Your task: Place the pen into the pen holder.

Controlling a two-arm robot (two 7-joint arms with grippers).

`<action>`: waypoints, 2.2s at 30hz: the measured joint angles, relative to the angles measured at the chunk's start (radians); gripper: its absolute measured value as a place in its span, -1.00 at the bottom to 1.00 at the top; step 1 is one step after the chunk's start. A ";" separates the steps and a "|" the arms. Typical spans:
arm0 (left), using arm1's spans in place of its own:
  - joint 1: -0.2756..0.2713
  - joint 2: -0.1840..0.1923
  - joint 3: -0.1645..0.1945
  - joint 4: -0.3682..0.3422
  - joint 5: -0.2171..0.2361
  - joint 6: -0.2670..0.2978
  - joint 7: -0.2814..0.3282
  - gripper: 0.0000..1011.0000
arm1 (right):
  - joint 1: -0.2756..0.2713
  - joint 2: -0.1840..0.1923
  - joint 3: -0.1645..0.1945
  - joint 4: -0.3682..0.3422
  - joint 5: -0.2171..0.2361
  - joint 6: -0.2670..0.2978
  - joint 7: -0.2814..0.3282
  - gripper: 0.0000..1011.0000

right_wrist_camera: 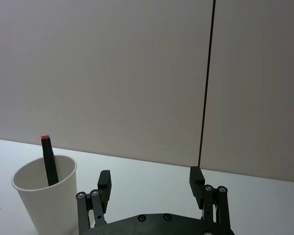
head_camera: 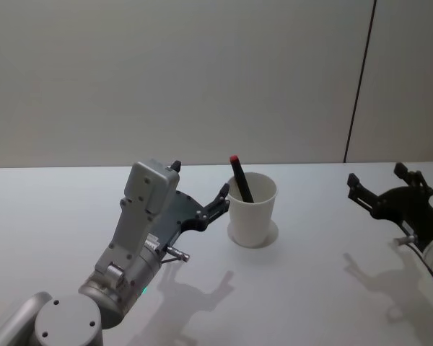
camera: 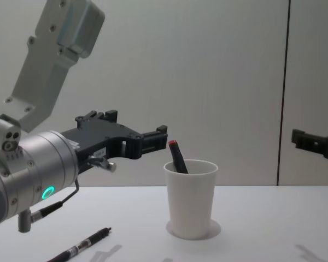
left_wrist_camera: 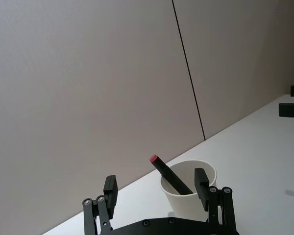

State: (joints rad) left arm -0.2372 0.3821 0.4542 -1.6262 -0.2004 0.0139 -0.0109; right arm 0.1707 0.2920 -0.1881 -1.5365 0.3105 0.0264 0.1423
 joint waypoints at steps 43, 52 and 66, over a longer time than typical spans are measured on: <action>0.003 0.004 -0.006 -0.008 -0.002 0.028 -0.004 0.98 | -0.060 0.034 0.020 -0.065 0.012 0.060 -0.028 0.98; 0.008 0.018 -0.019 -0.021 -0.027 0.096 -0.027 0.98 | -0.061 0.035 0.021 -0.066 0.012 0.061 -0.028 0.98; 0.013 0.044 -0.041 -0.038 -0.058 0.221 -0.067 0.98 | -0.062 0.036 0.021 -0.067 0.012 0.062 -0.028 0.98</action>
State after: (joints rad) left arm -0.2244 0.4265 0.4130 -1.6638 -0.2583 0.2350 -0.0777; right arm 0.1084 0.3277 -0.1675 -1.6037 0.3220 0.0883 0.1140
